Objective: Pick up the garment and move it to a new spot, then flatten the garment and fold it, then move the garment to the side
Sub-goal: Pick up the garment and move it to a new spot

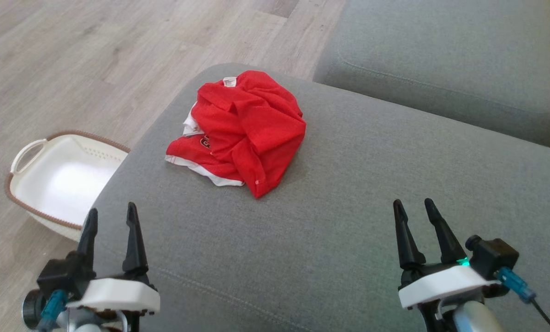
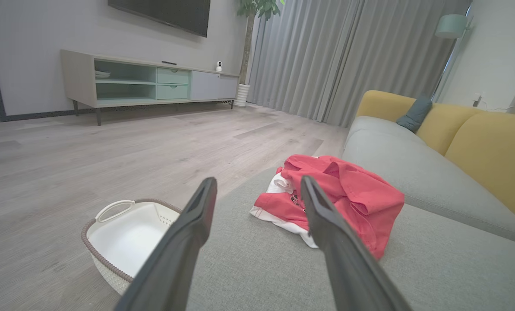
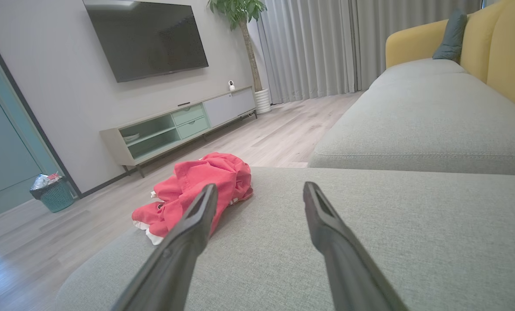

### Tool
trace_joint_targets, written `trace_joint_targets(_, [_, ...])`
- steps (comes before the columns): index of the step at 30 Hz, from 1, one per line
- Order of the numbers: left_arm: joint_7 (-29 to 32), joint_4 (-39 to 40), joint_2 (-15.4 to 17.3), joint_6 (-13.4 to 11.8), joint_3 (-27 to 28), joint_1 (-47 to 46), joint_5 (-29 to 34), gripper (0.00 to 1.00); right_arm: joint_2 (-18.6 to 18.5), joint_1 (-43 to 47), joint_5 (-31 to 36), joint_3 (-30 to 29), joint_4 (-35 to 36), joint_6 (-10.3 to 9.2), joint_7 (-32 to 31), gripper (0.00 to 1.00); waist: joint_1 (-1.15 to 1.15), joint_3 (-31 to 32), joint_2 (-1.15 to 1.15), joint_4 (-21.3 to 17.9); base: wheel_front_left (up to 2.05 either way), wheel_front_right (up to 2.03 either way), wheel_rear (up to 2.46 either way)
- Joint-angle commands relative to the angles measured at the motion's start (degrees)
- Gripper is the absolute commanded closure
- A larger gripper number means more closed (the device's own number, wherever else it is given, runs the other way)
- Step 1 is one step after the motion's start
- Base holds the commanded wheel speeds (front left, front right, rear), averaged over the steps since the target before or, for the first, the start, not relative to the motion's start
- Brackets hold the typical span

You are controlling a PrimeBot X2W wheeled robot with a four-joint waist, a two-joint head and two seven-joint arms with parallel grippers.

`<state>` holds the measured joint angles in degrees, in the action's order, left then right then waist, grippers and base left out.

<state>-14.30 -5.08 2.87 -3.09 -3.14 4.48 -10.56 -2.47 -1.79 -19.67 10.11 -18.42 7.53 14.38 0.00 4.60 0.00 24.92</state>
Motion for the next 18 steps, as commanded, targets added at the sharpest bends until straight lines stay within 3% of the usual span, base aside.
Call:
trace_joint_targets(1, [-0.7, 2.3, 0.0, -0.1, 1.9, -2.2, 0.5, 0.0, -0.4, -1.8, -0.5, 1.1, 1.6, -0.04, 0.6, 0.0, 0.0, 0.0, 0.0, 0.4, 0.0, 0.0, 0.0])
trace_joint_targets(18, [-0.7, 3.1, 0.0, -0.3, 3.0, -2.9, 0.2, 0.0, -0.4, -2.4, -0.3, 0.6, 2.0, -0.04, 0.6, 0.0, 0.0, -2.1, 0.0, -1.0, 0.0, 0.0, 0.0])
